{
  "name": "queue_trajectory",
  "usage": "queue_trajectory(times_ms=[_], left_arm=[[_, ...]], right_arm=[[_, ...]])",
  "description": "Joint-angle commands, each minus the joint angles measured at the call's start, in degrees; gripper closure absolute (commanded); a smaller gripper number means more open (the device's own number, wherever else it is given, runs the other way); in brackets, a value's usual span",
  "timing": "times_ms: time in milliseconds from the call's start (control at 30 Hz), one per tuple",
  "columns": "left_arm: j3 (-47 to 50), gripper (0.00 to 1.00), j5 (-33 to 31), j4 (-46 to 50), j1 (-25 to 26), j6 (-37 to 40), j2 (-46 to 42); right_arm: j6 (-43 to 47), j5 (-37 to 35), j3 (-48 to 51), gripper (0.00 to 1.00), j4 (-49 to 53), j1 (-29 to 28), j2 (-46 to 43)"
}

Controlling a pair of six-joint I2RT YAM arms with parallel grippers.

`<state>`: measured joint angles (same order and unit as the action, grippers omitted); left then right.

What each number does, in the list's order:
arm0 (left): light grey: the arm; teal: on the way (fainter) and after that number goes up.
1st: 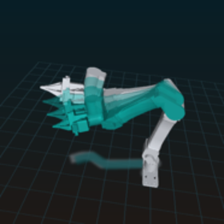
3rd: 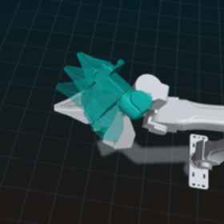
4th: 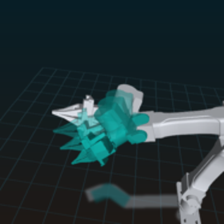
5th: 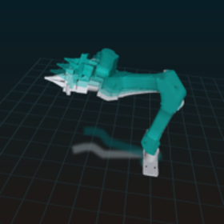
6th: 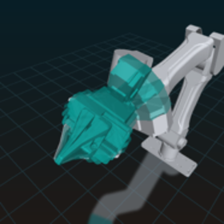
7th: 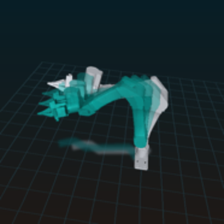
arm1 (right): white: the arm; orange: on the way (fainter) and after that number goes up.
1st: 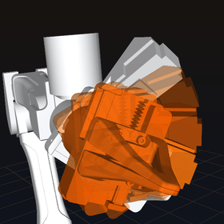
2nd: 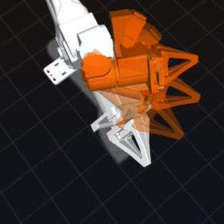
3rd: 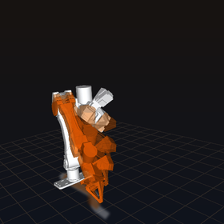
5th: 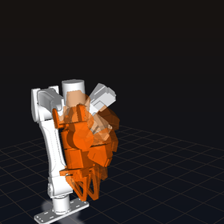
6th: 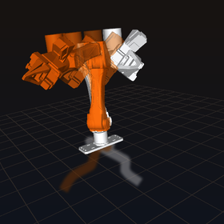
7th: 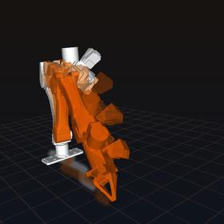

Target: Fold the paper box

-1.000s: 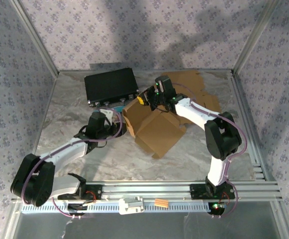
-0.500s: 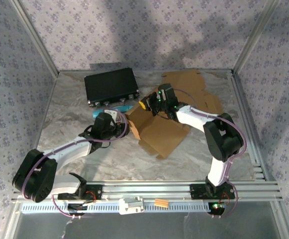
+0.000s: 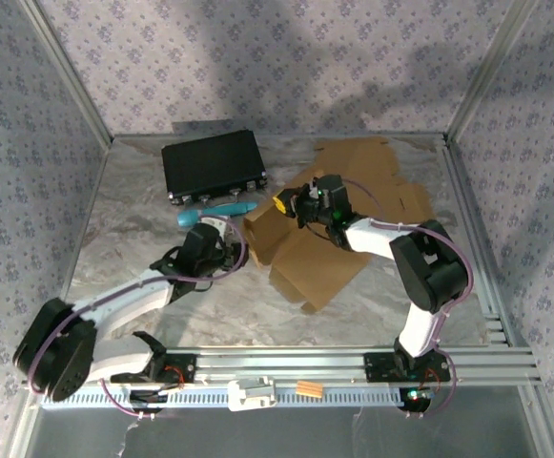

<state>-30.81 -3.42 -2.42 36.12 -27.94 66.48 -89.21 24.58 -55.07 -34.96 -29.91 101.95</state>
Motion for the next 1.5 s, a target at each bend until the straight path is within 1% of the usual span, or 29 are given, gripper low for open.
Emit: queue_trajectory(times_ms=[0,67,200,300,433,500,567,733,933,1000,1133,1233,1300,1467], left_arm=[[-0.5,0.37,-8.4,6.1,-1.2,-2.3,-8.7],[-0.7,0.37,-9.1,10.1,-3.3,-2.5,-12.4],[-0.5,0.37,-8.0,17.3,-7.1,-1.4,-18.4],[0.2,0.37,-8.4,21.7,-8.1,-1.1,-23.4],[1.2,0.37,-9.6,25.9,-8.8,-1.5,-28.6],[1.5,0.37,-9.9,27.6,-9.3,-1.8,-30.3],[1.9,0.37,-8.8,28.5,-9.9,-1.7,-31.4],[2.6,0.40,-7.1,30.5,-10.9,-2.5,-31.7],[4.7,0.44,-3.5,27.4,-11.9,-4.0,-30.3],[5.9,0.44,-1.9,23.8,-11.9,-3.5,-29.4],[8.5,0.44,-2.4,15.8,-11.9,-1.0,-27.4],[9.5,0.43,-0.2,10.4,-11.9,0.0,-23.5],[9.1,0.43,0.5,8.8,-11.9,-0.1,-20.8],[9.3,0.42,1.1,3.4,-11.7,0.6,-17.9]], right_arm=[[-2.7,-1.3,-4.4,1.00,-2.9,-1.7,-0.5],[-4.1,-2.5,-5.6,1.00,-3.2,-2.8,0.0],[-5.7,-4.5,-7.4,1.00,-0.5,-4.8,0.3],[-7.4,-6.1,-7.2,1.00,0.1,-6.8,0.4],[-8.6,-6.5,-7.8,1.00,-0.2,-9.4,2.3],[-8.6,-6.9,-7.6,1.00,-1.2,-10.0,3.4],[-8.2,-7.3,-7.2,1.00,-2.2,-9.9,4.2],[-7.5,-6.6,-4.7,1.00,-6.8,-9.5,5.7],[-7.2,-6.4,-1.4,1.00,-8.8,-9.6,5.4],[-7.2,-6.4,-1.6,1.00,-9.2,-9.4,5.4],[-7.1,-5.9,-2.2,1.00,-8.8,-9.6,5.5],[-7.2,-5.8,-2.2,1.00,-8.7,-9.6,5.4],[-7.1,-5.6,-2.3,1.00,-8.7,-9.6,5.5],[-7.0,-5.3,-2.3,1.00,-8.5,-9.6,5.5]])
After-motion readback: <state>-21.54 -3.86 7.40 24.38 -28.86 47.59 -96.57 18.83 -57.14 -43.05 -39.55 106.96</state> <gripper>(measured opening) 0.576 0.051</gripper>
